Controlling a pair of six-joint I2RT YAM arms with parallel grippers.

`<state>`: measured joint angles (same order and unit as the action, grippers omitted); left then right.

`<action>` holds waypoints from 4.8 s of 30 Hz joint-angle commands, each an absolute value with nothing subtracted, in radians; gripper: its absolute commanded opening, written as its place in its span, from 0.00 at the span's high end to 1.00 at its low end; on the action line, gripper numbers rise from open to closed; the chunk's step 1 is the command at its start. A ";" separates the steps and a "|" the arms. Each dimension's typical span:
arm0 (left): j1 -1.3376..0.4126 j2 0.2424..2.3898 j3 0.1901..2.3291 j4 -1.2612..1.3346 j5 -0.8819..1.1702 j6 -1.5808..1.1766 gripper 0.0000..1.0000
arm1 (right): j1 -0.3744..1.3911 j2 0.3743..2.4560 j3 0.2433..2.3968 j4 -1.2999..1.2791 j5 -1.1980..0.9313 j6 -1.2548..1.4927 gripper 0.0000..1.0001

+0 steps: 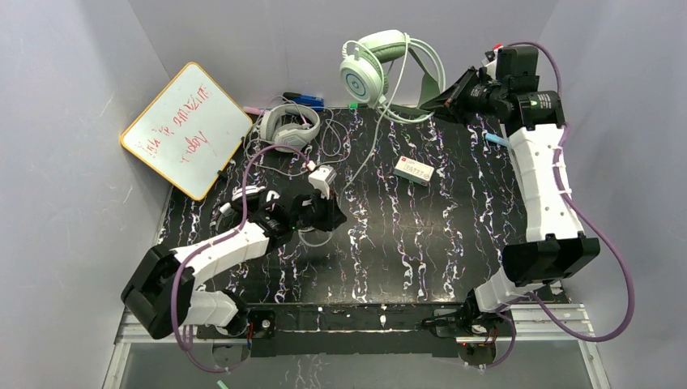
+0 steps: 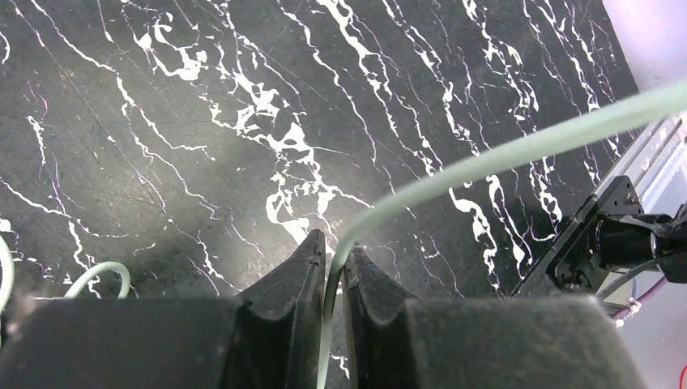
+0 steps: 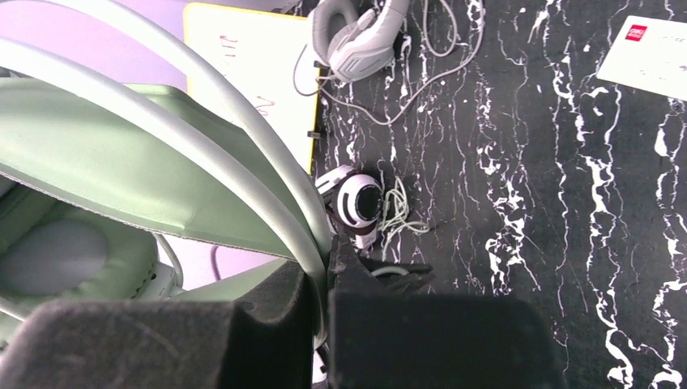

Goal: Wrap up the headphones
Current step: Wrap the headphones cable around the headphones.

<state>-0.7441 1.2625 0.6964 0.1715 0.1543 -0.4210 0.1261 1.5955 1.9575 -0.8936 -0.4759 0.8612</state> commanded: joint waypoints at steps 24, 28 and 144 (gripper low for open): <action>-0.653 1.316 0.730 0.168 0.290 -0.422 0.53 | 0.122 1.459 2.042 -0.995 -0.529 0.762 0.99; -0.653 1.238 0.755 0.079 0.237 -0.369 0.52 | 0.123 1.461 2.037 -0.995 -0.521 0.758 0.99; -0.330 1.627 1.351 -0.253 0.350 0.164 1.00 | 0.724 1.373 1.201 -0.956 -0.163 0.227 0.99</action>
